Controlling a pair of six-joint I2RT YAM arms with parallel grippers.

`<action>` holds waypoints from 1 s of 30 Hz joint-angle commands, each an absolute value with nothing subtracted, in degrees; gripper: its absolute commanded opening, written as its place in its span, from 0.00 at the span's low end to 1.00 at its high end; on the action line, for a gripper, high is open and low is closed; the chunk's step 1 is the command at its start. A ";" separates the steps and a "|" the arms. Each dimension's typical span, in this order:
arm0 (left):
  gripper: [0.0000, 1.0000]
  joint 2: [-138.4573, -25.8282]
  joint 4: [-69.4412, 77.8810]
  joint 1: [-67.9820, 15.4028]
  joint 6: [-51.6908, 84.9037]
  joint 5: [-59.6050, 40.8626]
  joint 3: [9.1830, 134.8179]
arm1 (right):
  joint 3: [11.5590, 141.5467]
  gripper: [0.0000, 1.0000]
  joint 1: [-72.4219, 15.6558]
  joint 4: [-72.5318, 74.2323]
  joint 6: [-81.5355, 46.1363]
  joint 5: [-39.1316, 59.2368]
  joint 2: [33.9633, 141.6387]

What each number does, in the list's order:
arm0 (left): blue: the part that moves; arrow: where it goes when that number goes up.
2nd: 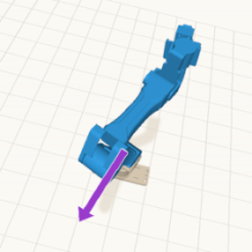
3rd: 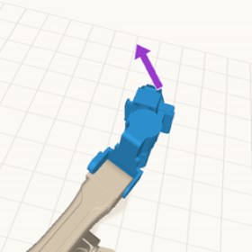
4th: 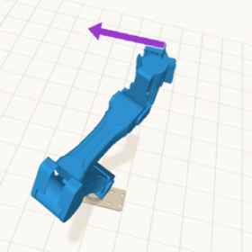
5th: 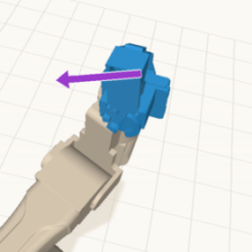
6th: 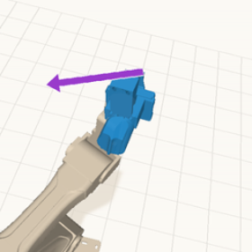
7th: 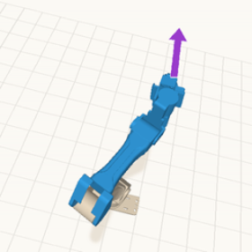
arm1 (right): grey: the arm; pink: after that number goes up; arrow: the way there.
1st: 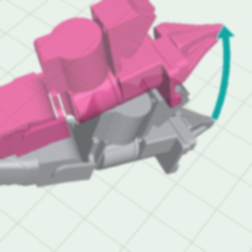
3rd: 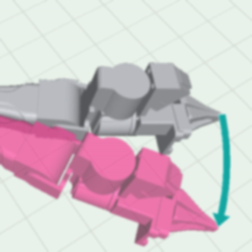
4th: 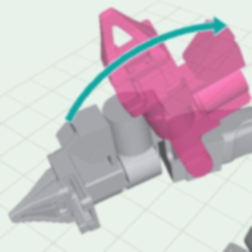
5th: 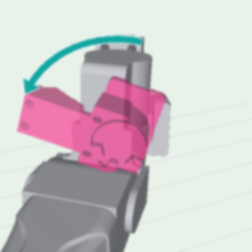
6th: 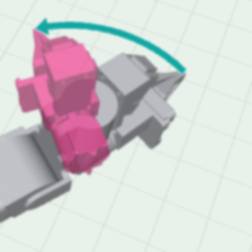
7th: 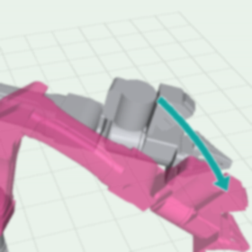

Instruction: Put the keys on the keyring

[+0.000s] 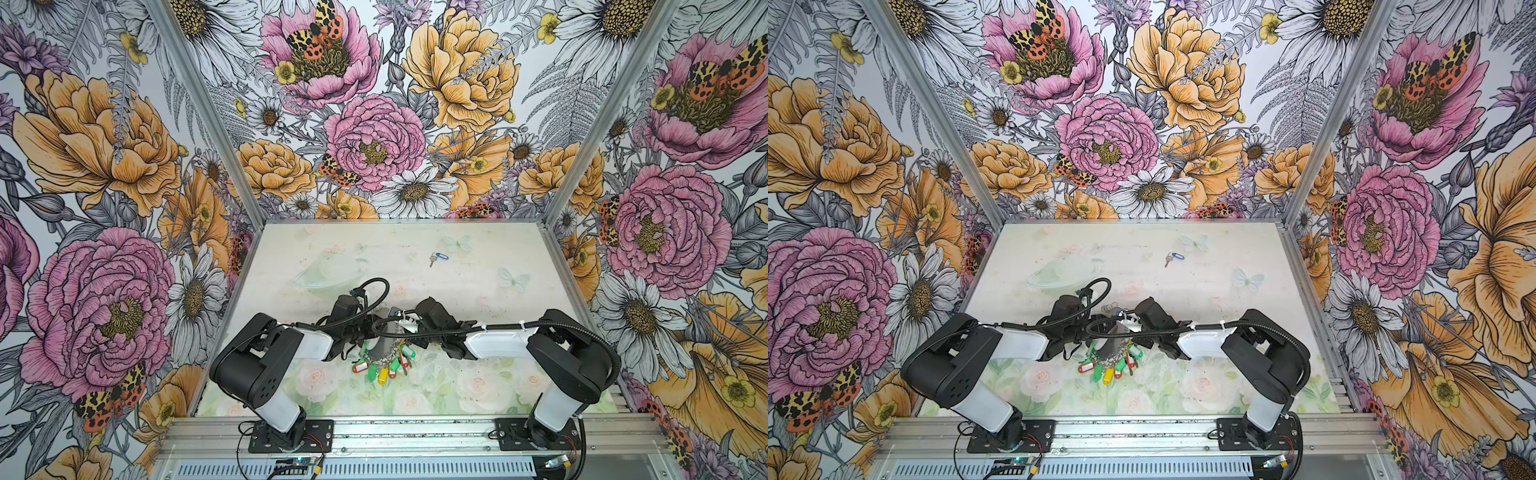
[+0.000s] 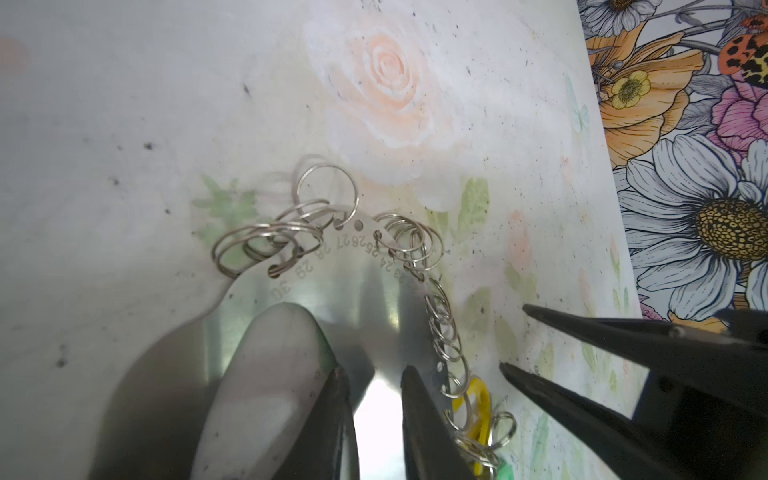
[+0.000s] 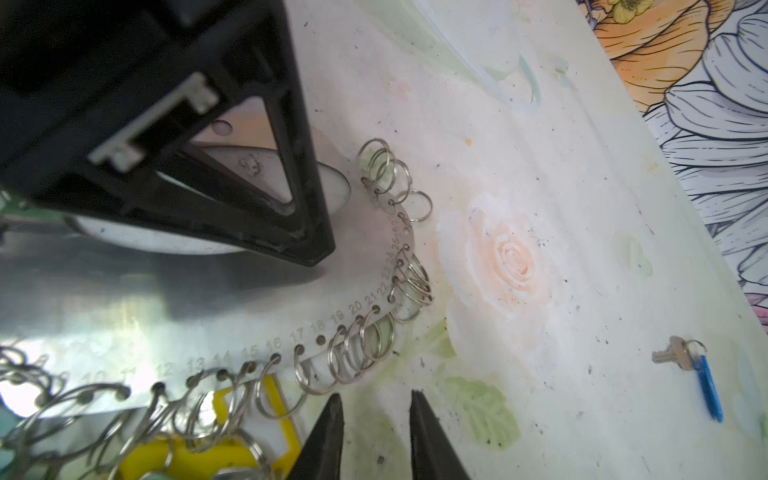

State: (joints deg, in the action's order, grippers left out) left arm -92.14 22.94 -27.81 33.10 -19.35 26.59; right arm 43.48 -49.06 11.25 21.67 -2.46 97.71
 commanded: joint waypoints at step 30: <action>0.25 -95.79 25.14 -27.88 31.79 -22.80 29.47 | 44.45 0.16 -51.35 12.69 29.92 -4.30 102.48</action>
